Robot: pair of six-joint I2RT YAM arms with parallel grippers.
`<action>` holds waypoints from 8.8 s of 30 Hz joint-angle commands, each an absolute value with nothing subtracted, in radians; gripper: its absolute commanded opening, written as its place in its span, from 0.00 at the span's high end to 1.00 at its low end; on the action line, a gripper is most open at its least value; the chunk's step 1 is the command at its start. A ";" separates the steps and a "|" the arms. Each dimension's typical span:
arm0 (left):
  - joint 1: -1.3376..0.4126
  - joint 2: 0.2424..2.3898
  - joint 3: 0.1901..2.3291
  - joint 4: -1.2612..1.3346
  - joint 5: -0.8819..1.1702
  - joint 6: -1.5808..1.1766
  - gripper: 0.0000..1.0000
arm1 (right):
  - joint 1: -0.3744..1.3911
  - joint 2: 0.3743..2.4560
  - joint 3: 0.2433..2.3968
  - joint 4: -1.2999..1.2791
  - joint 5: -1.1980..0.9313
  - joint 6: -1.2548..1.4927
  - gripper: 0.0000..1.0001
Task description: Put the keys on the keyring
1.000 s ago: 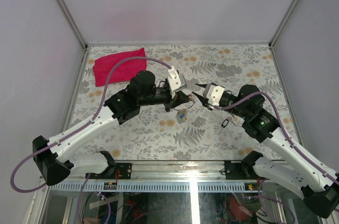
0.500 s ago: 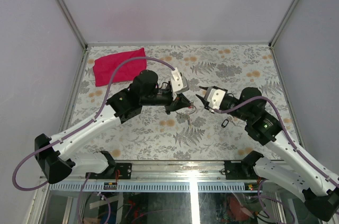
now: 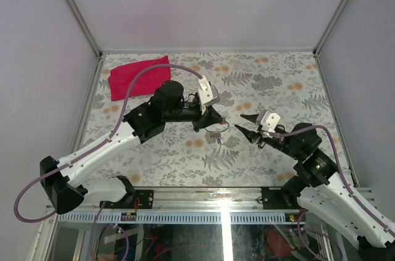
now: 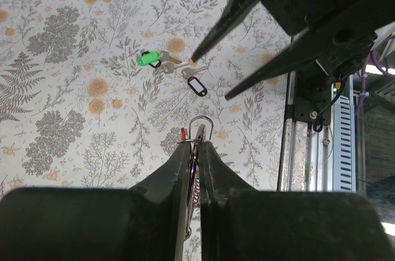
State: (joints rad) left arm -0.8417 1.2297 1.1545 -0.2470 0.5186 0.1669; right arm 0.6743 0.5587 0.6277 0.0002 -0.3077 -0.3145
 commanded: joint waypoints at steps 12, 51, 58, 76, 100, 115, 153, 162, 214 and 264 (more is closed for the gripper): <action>-0.843 1.177 1.214 -0.191 0.548 0.051 1.00 | 0.676 0.589 0.444 0.447 -0.451 0.061 0.49; -0.843 1.151 1.204 -0.147 0.523 0.001 1.00 | 0.676 0.706 0.396 0.607 -0.468 0.150 0.65; -0.843 1.152 1.203 -0.147 0.516 0.000 1.00 | 0.676 0.732 0.380 0.681 -0.470 0.190 0.73; -0.843 1.153 1.196 -0.141 0.497 -0.005 1.00 | 0.676 0.736 0.365 0.733 -0.454 0.236 1.00; -0.842 1.122 1.241 -0.287 0.394 0.103 0.61 | 0.676 0.713 0.365 0.760 -0.460 0.293 1.00; -0.842 1.153 1.333 -0.473 0.493 0.248 0.64 | 0.676 0.688 0.444 0.616 -0.578 0.242 1.00; -0.848 1.268 1.376 -0.516 0.502 0.193 1.00 | 0.676 0.518 0.473 0.372 -0.321 0.102 0.59; -0.849 1.263 1.363 -0.462 0.479 0.136 1.00 | 0.676 0.472 0.466 0.251 -0.253 0.038 0.63; -0.846 1.228 1.443 -0.442 0.408 0.129 1.00 | 0.920 0.878 0.244 1.033 -0.185 0.034 0.61; -0.792 1.320 1.493 -0.412 0.475 -0.043 1.00 | 0.919 0.483 0.289 0.524 -0.292 -0.075 0.61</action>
State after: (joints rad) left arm -0.8101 1.2984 1.4464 -0.4961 0.4461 0.0124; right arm 0.9119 0.4324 0.2268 0.4957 -0.1967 -0.1051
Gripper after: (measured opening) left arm 0.042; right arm 0.422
